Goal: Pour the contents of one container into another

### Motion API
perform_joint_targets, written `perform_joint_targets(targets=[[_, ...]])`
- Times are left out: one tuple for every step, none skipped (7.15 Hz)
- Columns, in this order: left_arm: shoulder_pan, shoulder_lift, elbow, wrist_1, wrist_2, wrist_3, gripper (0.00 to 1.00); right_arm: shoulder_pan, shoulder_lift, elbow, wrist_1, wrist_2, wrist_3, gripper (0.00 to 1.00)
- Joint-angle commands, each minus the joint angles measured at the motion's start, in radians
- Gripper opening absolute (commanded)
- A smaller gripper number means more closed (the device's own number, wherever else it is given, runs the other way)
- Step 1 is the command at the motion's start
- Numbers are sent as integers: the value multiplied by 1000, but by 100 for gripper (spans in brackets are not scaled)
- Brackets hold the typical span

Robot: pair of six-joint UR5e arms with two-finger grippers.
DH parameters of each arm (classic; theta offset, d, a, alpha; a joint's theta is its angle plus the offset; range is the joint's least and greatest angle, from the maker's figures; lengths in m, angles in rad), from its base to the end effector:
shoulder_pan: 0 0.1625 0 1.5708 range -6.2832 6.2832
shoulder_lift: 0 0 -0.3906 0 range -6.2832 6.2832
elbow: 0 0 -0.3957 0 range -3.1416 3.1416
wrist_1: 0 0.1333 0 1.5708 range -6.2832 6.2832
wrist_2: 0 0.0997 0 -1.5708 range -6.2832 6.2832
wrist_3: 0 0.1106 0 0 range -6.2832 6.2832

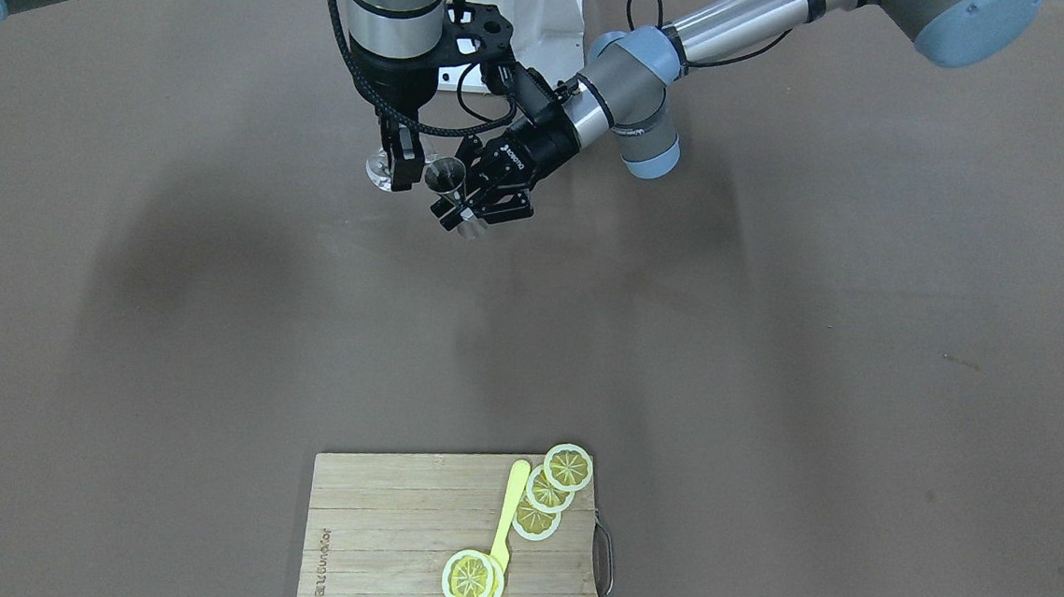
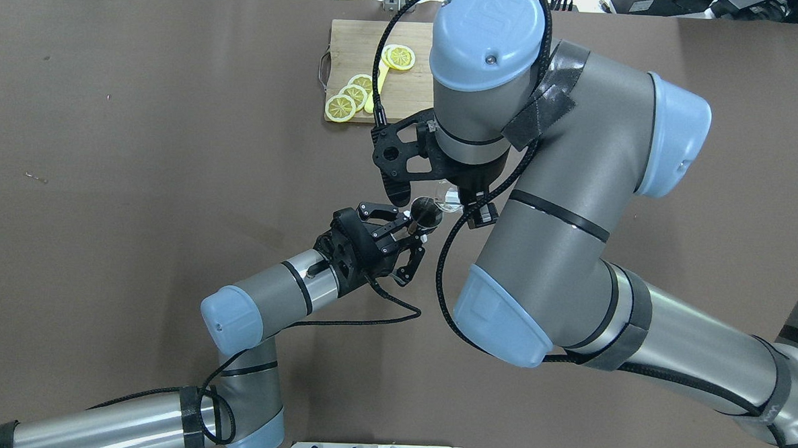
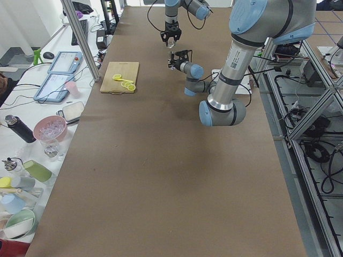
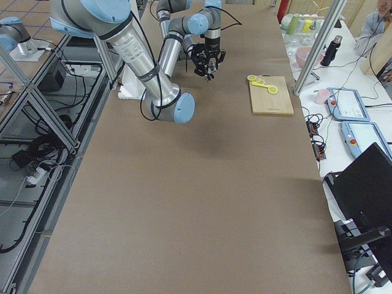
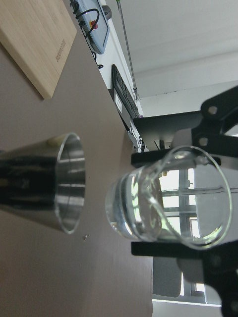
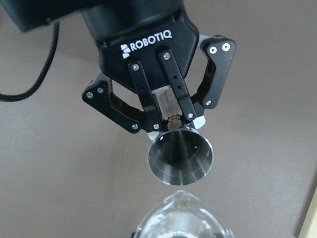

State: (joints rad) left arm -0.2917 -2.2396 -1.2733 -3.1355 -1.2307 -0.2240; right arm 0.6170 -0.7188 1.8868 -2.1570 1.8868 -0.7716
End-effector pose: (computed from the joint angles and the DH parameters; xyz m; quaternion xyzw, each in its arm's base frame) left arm 0.5953 -0.3565 0.1950 0.6587 0.4842 0.1608 0.5530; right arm -0.4241 -0.4221 0.0887 0.2684 -0.1759 -0.7480 0.5810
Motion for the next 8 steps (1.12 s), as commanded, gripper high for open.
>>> perform_joint_targets(targets=[[0, 0, 0, 0, 0, 0, 0, -5, 13, 0, -46, -20, 0, 0], [-1, 0, 0, 0, -1, 0, 0, -5, 19, 0, -72, -26, 0, 0], [-1, 1, 0, 0, 0, 0, 0, -8, 22, 0, -84, -40, -2, 0], [-1, 1, 0, 0, 0, 0, 0, -19, 22, 0, -84, -54, -2, 0], [-1, 1, 0, 0, 0, 0, 0, -28, 22, 0, -86, -58, -2, 0], [-1, 1, 0, 0, 0, 0, 0, -30, 30, -2, -101, -58, -2, 0], [-1, 1, 0, 0, 2, 0, 0, -34, 35, -8, -107, -63, -2, 0], [-1, 1, 0, 0, 2, 0, 0, -39, 42, -17, -110, -64, -2, 0]])
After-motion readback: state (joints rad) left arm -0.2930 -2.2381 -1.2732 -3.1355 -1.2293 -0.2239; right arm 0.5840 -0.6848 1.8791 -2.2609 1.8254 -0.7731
